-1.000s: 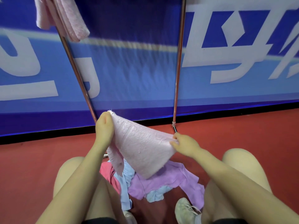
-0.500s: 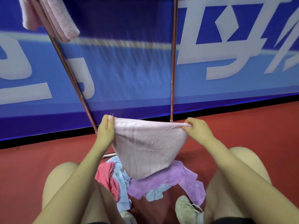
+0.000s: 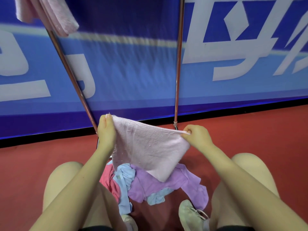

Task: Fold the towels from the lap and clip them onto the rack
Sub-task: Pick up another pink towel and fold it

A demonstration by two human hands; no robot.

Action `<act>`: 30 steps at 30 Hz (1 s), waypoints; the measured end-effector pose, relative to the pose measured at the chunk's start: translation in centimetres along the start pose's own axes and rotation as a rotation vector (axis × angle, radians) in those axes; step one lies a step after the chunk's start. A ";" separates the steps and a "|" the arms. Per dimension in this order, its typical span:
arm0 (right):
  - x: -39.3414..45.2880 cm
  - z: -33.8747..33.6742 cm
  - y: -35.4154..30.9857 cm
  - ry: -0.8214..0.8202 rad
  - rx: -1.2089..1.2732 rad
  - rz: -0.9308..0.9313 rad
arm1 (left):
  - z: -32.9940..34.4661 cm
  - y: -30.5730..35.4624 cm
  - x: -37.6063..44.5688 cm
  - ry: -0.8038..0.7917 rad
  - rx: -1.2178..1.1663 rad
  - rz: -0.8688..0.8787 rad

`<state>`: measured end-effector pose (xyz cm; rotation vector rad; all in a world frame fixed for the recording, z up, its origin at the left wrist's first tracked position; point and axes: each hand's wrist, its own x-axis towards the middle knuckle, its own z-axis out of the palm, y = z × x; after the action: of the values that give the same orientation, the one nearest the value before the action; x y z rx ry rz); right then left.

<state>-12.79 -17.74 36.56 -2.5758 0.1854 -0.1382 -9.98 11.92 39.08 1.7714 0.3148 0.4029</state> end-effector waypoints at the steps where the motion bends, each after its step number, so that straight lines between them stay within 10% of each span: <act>1: 0.0 0.2 0.0 -0.011 -0.013 0.000 | 0.1 0.2 -0.1 -0.007 -0.001 0.015; 17: 0.7 2.0 1.0 -0.211 0.091 -0.045 | 0.4 0.4 1.5 0.036 -0.146 -0.064; 30: 0.8 -2.3 -1.5 -0.034 1.048 0.200 | -0.9 -1.0 2.1 0.143 -0.079 -0.082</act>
<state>-12.20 -17.77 39.33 -1.5073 0.2660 -0.0816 -8.53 13.83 38.56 1.6507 0.4656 0.4774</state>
